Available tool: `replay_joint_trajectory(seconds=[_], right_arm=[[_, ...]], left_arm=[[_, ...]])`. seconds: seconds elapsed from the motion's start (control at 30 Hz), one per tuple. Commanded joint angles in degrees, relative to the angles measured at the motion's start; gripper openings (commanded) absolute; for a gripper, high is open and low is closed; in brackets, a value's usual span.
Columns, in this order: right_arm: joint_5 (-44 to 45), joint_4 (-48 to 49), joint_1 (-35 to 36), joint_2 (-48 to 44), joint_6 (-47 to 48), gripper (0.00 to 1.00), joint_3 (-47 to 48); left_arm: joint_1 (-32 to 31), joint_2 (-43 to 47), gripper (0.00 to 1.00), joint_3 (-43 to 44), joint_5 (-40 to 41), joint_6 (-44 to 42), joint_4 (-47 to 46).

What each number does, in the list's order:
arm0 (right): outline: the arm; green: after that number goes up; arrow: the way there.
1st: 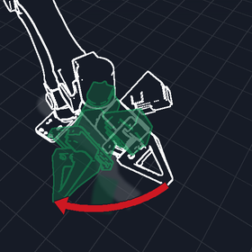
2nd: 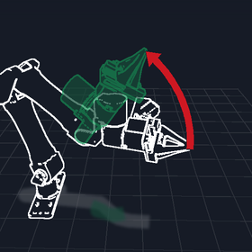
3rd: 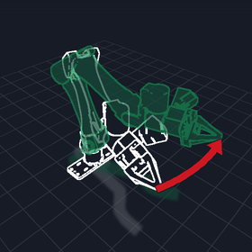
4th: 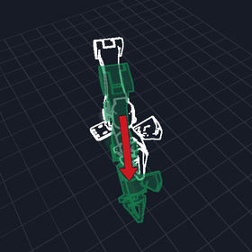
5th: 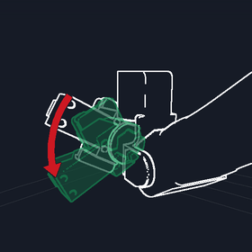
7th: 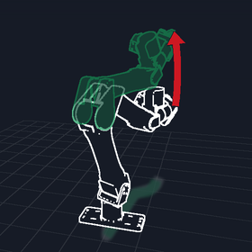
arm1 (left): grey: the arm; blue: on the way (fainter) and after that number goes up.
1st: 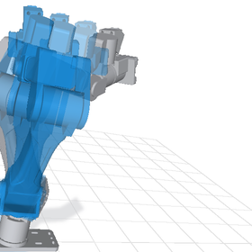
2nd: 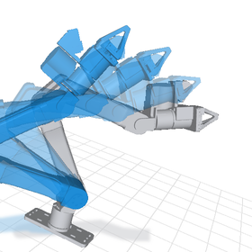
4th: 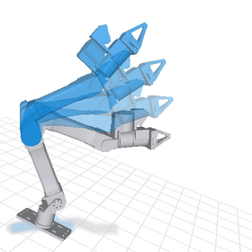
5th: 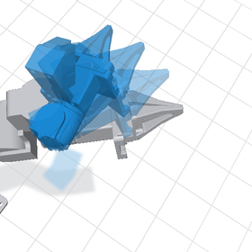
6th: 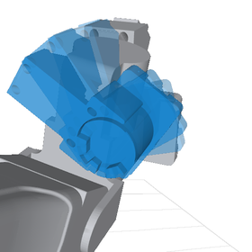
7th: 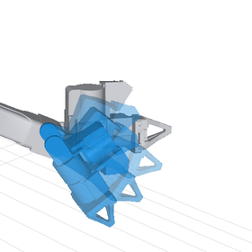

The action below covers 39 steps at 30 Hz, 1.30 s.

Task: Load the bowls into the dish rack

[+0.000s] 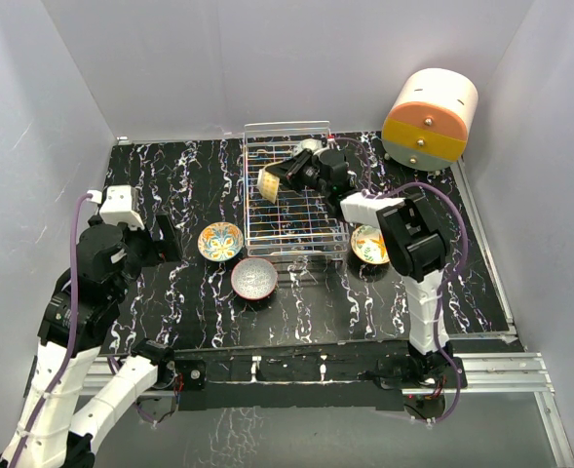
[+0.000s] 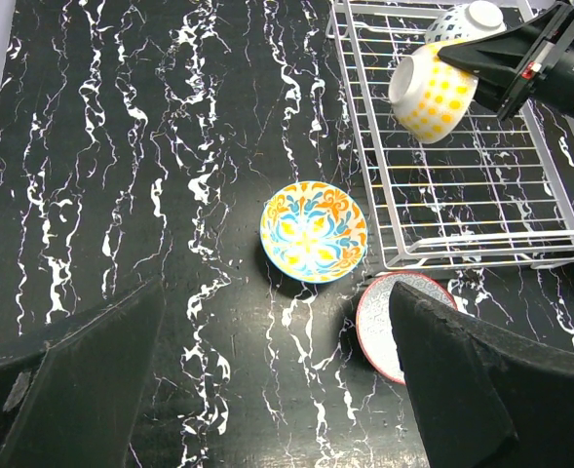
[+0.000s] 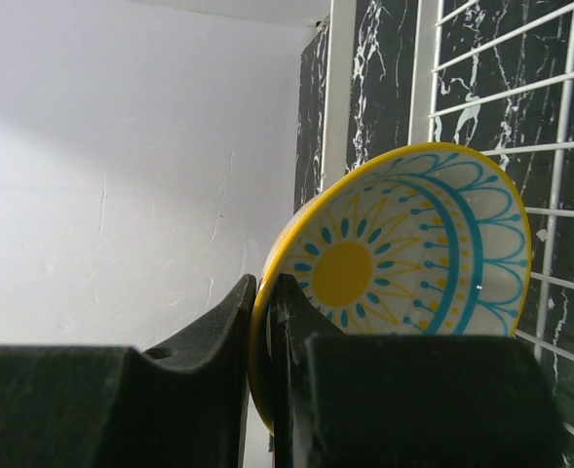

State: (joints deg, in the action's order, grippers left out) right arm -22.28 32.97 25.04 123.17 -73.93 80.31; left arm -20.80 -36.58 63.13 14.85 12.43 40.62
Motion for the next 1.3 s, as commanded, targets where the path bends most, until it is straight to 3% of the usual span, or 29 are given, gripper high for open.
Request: replay_joint_trajectory(seconds=[0.0, 0.37, 0.5, 0.83, 1.17, 1.2, 1.27], right_arm=[[1.12, -0.93, -1.42, -2.33, 0.38, 0.13, -3.72], [-2.59, 8.92, -3.77, -2.28, -2.96, 0.14, -12.05], [-6.1, 14.72, -3.64, -0.22, -4.15, 0.09, -9.95], [-9.52, 21.08, -0.94, 4.8, -12.78, 0.08, -3.72], [-7.61, 15.36, 0.01, 5.71, -15.19, 0.15, -5.36], [-7.6, 15.39, -0.05, 5.73, -15.46, 0.17, -6.0], [-8.11, 15.46, -0.19, 5.68, -15.6, 0.34, -6.94]], left_arm=[[-0.21, 0.28, 0.97, 1.03, 0.87, -0.38, 0.27], [-0.22, -0.41, 0.97, 0.76, 0.55, -0.08, 0.15], [-0.21, -0.51, 0.97, 0.78, 0.45, 0.13, 0.19], [-0.21, -1.37, 0.97, 0.78, 0.17, 0.43, -0.54], [-0.21, -1.52, 0.97, 1.55, 0.42, 0.41, -0.25], [-0.23, -1.56, 0.97, 1.55, 0.36, 0.41, -0.25], [-0.22, -1.74, 0.97, 1.48, 0.14, 0.41, -0.35]])
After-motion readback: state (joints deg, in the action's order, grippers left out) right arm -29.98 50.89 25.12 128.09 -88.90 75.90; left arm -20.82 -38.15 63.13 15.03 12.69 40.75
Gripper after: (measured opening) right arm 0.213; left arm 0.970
